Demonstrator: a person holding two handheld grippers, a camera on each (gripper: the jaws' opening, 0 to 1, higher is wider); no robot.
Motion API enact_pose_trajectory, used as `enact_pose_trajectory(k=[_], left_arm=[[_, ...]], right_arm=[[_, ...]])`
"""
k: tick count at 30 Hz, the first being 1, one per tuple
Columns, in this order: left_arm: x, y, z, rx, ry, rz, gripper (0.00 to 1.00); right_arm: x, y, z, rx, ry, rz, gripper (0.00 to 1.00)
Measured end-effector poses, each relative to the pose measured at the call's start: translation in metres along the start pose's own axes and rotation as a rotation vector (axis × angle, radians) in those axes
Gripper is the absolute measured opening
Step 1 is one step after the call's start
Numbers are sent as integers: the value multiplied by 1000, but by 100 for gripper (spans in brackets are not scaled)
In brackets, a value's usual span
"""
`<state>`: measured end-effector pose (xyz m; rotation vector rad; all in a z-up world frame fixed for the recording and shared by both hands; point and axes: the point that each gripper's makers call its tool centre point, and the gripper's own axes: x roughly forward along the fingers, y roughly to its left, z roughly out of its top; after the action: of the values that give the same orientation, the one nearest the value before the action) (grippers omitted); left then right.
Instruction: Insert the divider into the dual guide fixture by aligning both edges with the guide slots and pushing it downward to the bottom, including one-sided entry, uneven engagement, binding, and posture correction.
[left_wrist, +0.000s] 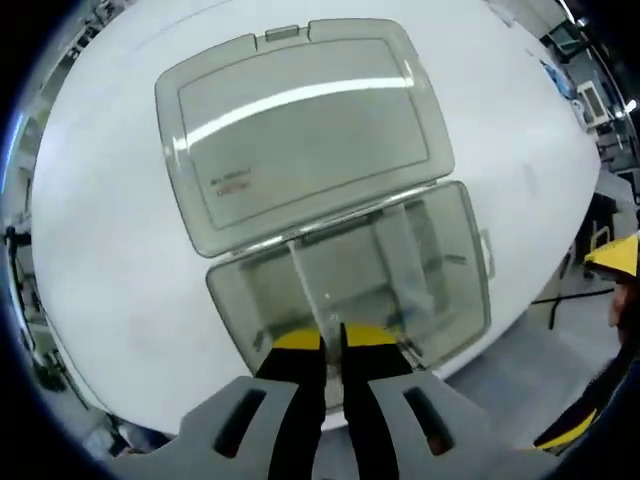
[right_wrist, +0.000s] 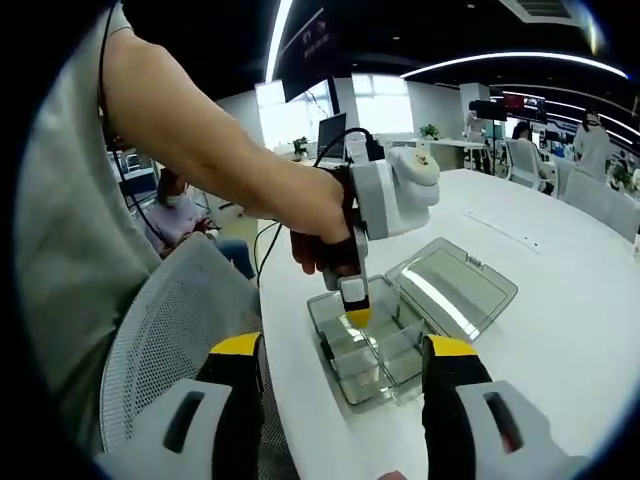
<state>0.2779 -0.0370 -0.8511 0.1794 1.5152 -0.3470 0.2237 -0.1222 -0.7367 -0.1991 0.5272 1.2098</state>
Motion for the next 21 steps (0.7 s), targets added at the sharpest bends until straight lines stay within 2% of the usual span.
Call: enact_pose_trajectory(k=[10,13,21], left_arm=[[4,-1,-1,18,29,14,2],[1,1,-1,-10,34,-7,2],[0,-1,-3,-26,40,-21,2]], right_arm=[[0,-2,-1,6,1,-1,61],[0,-2,-2,4,5,0,61],[1,-1,-2,4,9,3,61]])
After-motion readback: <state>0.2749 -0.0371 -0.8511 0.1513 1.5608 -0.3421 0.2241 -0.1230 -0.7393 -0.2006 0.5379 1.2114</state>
